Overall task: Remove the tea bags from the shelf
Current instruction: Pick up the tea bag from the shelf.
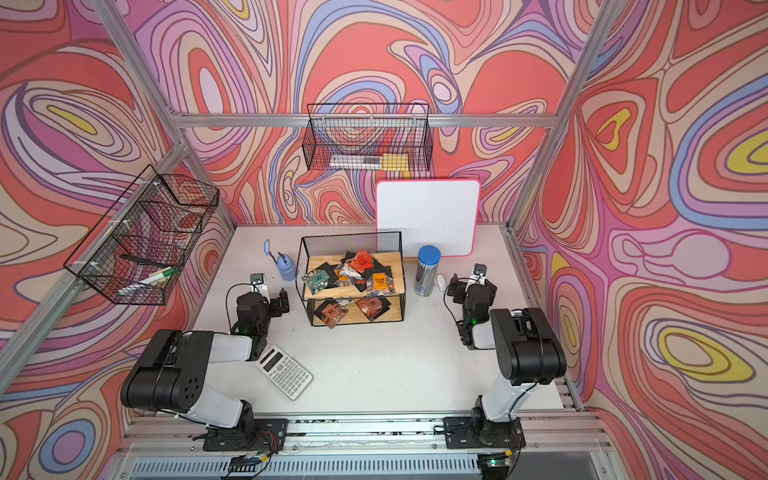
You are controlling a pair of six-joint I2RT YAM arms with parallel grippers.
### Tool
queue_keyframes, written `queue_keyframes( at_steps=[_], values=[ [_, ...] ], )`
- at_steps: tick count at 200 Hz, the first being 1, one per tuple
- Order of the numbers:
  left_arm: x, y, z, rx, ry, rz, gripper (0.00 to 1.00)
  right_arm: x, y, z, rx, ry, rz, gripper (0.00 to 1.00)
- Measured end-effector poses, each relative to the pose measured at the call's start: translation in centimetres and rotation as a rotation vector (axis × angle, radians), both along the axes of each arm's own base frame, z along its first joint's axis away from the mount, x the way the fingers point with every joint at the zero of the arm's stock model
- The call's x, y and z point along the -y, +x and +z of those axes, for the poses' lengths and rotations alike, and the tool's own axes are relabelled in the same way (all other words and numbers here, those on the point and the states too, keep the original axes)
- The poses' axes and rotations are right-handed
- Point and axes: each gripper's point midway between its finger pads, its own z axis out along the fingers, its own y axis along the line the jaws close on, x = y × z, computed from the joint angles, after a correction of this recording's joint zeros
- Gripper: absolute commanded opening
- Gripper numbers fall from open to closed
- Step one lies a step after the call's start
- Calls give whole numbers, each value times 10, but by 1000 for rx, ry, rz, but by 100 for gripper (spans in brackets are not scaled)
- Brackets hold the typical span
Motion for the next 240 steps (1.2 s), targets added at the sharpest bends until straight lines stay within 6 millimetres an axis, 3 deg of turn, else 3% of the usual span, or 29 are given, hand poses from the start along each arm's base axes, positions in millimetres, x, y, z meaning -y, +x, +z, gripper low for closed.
queue_keyframes(
  at_steps=[120,145,162,194,224,240],
  values=[
    [0,0,0,0,0,0,99,0,0,1,1,0,-1,98],
    [0,-6,14,-6,18,18,99,5,-7,18,16,-6,-35,98],
    [0,-5,53,46,15,43,99,10,-15,57,87,-2,-76,98],
    [-3,-1,163,215,-16,103,99,19,-14,159,223,-1,-133,98],
    [5,-11,253,290,-53,123,99,20,-11,308,383,92,-154,98],
    [13,-17,289,269,-135,115,100,20,-23,381,462,240,-160,98]
  ],
)
